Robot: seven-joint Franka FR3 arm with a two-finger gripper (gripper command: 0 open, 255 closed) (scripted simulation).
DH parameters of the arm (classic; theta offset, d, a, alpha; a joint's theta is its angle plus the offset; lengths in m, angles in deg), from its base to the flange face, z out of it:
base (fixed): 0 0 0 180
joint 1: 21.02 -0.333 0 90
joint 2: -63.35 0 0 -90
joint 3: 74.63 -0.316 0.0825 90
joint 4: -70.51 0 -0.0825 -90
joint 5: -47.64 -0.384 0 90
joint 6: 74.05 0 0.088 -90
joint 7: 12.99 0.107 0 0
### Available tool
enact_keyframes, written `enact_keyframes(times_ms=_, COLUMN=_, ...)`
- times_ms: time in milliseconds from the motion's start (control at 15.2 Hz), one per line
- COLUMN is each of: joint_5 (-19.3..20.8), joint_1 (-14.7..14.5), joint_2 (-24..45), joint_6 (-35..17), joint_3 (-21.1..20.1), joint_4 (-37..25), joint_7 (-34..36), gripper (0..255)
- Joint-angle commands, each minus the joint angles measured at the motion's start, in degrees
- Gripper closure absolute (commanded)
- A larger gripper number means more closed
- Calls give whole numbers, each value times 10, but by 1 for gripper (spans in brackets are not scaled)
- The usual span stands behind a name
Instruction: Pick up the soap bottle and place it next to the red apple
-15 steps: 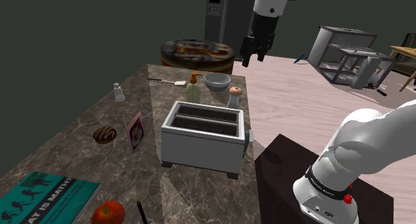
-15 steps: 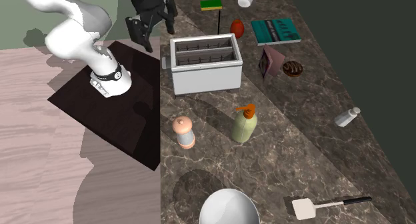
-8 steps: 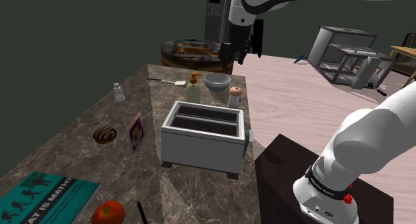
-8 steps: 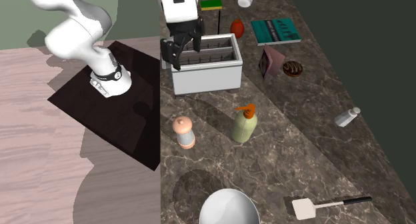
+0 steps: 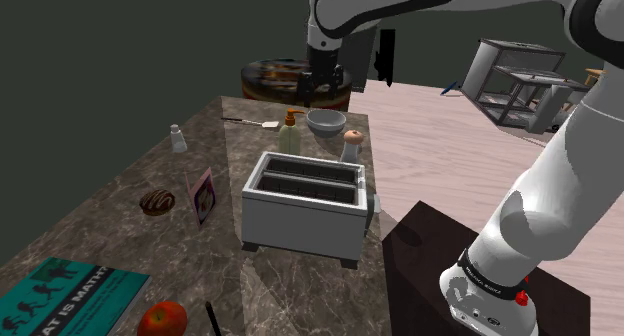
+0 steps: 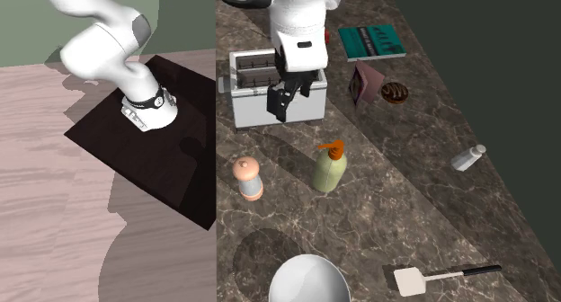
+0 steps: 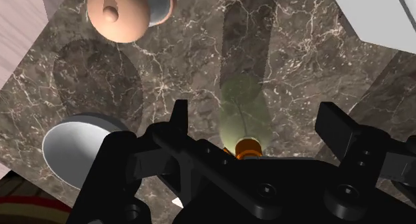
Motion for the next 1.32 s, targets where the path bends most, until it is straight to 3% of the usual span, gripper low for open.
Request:
enact_keyframes(times_ms=0, joint_5=8, joint_1=-1, joint_2=44, joint_6=-6, joint_3=-2, joint_4=-36, joint_7=9, gripper=0)
enact_keyframes(times_ms=594, joint_5=42, joint_1=-17, joint_2=266, joint_6=20, joint_3=3, joint_4=-274, joint_7=37, gripper=0)
enact_keyframes(times_ms=1254, joint_5=45, joint_1=-14, joint_2=281, joint_6=-31, joint_3=6, joint_4=-238, joint_7=40, gripper=0)
